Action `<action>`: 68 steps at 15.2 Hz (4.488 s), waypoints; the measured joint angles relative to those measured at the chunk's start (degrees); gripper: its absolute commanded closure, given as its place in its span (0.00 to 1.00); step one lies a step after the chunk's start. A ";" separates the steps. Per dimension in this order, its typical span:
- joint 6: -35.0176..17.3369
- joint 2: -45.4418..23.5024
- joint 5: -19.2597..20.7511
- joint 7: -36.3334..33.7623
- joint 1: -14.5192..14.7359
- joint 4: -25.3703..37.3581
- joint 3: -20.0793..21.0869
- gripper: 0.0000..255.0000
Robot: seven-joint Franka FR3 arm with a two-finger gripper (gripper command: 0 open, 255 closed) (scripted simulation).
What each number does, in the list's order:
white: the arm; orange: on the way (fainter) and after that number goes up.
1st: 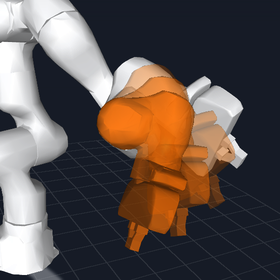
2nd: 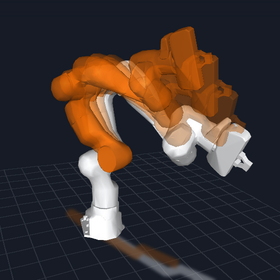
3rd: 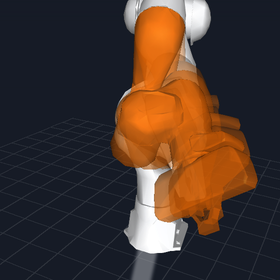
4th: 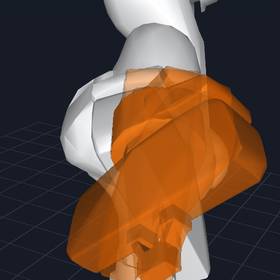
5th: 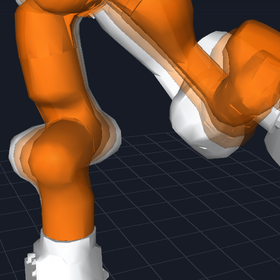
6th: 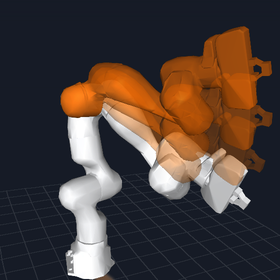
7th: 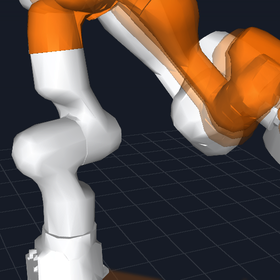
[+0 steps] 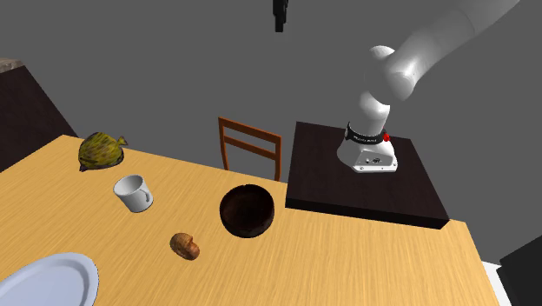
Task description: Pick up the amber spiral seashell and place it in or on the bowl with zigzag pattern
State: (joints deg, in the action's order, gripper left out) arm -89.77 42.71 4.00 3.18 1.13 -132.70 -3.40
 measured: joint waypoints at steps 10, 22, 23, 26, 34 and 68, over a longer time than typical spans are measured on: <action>-8.89 -7.65 -4.50 -9.42 2.92 -3.25 7.78 0.00; -21.30 -26.33 -7.01 -23.09 6.24 0.36 18.26 0.00; -22.30 -28.29 -6.76 -24.08 6.35 1.07 18.87 0.00; -24.81 -34.24 -5.95 -28.07 7.25 3.69 21.19 0.00; -29.13 -51.48 -0.90 -38.38 10.52 13.86 24.72 0.00; -27.19 -96.23 8.97 -52.07 26.12 55.44 21.48 1.00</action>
State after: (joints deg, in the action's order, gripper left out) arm -116.96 -53.52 12.97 -48.89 27.26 -77.26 18.08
